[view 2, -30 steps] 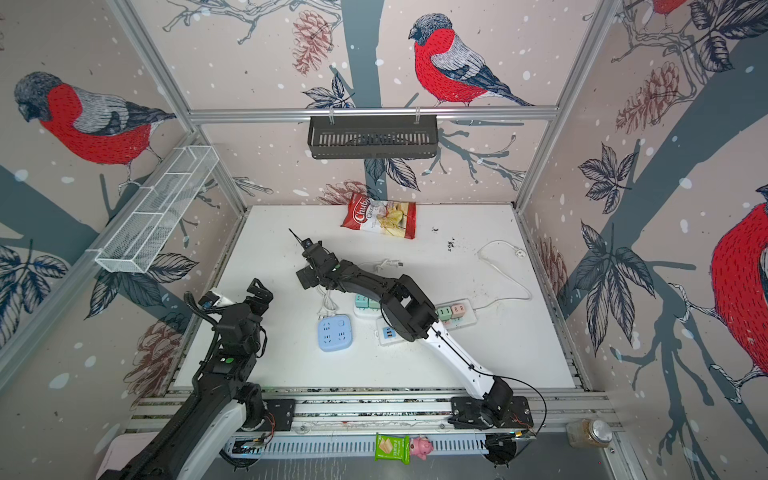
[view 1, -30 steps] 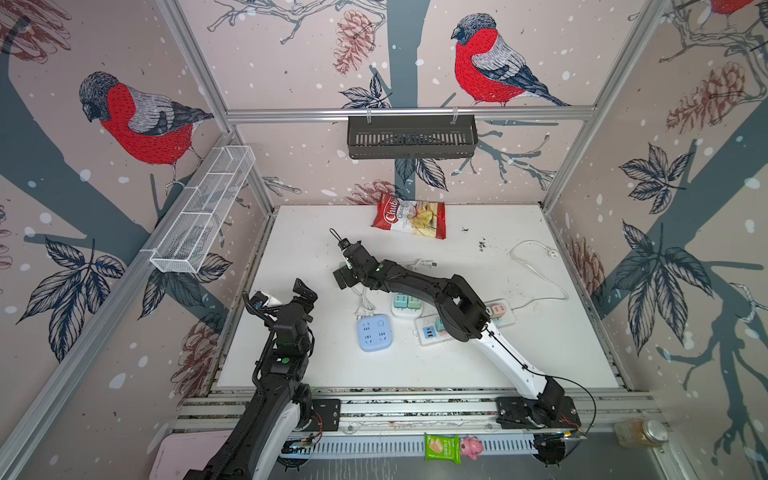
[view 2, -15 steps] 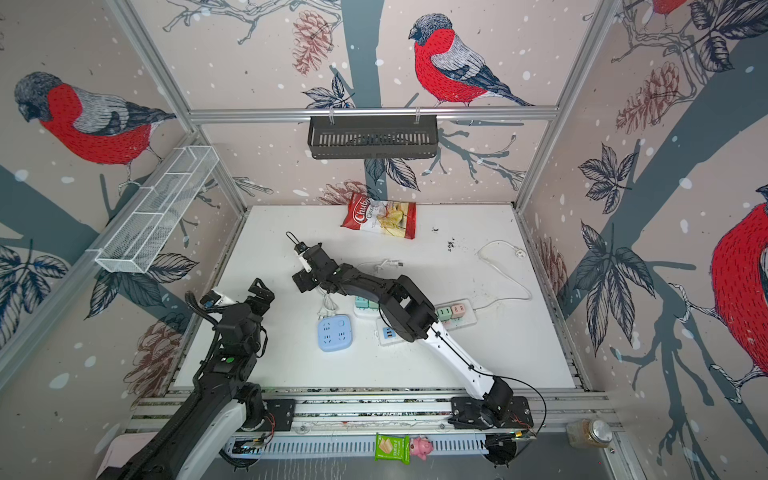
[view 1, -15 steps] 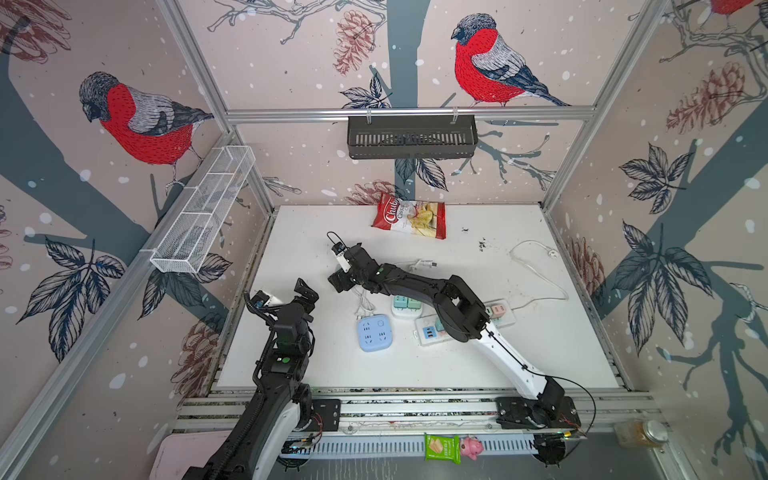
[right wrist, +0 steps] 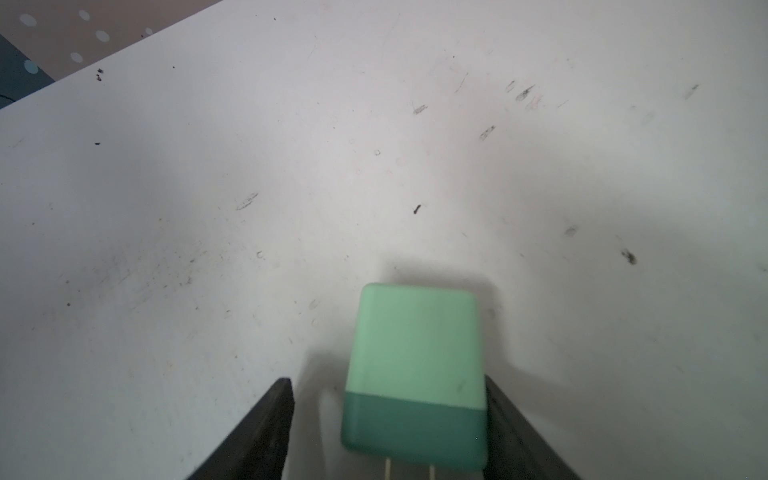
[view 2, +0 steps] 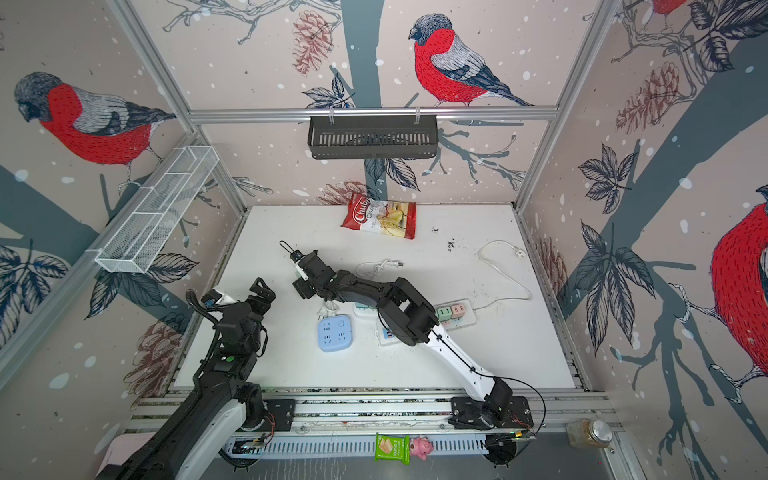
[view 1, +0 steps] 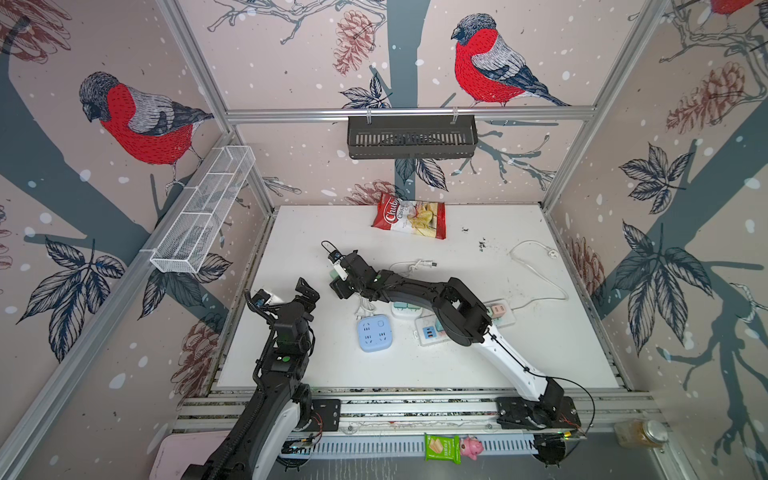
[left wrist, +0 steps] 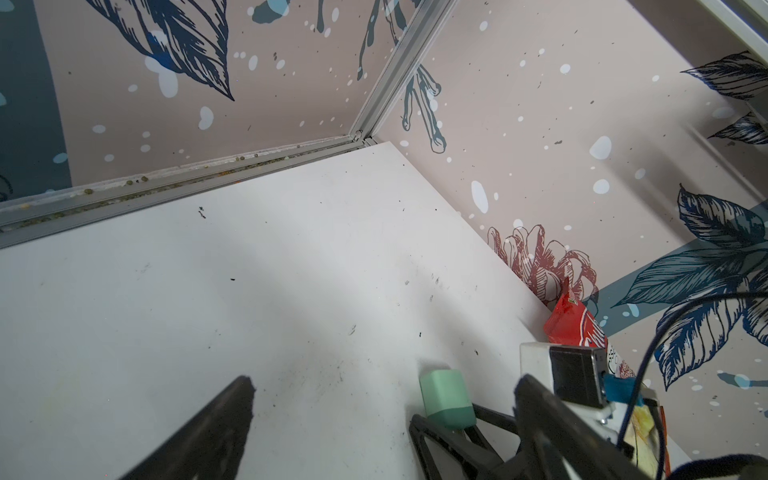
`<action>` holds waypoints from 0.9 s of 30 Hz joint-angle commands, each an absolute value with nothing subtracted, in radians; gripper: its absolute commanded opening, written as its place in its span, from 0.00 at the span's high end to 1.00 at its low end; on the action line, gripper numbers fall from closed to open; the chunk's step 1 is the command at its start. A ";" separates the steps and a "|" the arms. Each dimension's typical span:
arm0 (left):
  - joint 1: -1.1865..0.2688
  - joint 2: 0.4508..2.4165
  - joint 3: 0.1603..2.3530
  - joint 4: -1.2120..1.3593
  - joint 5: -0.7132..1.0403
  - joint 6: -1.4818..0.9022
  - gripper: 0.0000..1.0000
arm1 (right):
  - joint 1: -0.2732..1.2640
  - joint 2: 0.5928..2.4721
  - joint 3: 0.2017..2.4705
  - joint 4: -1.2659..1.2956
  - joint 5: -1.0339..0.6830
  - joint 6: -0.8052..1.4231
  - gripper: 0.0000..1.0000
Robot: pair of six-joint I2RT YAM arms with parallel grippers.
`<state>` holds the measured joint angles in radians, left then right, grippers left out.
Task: Insert the plug
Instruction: 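Lower the right gripper onto the small mint adapter and close it, then lift the mint adapter with the right gripper and carry it toward the left gripper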
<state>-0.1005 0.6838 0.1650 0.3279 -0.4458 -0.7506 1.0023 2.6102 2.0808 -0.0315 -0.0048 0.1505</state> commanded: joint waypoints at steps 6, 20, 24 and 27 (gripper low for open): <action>-0.098 0.690 0.172 0.369 -0.451 -0.756 0.03 | 1.009 2.666 2.129 -0.056 0.092 0.154 0.33; -0.098 0.662 0.214 0.321 -0.384 -0.694 0.03 | 1.017 2.446 1.898 0.080 0.113 0.140 0.72; -0.098 0.651 0.252 0.276 -0.340 -0.635 0.03 | 1.006 2.253 1.706 0.181 0.112 0.134 0.75; -0.099 0.664 0.271 0.305 -0.208 -0.606 0.03 | 1.004 2.089 1.531 0.262 0.134 0.132 0.77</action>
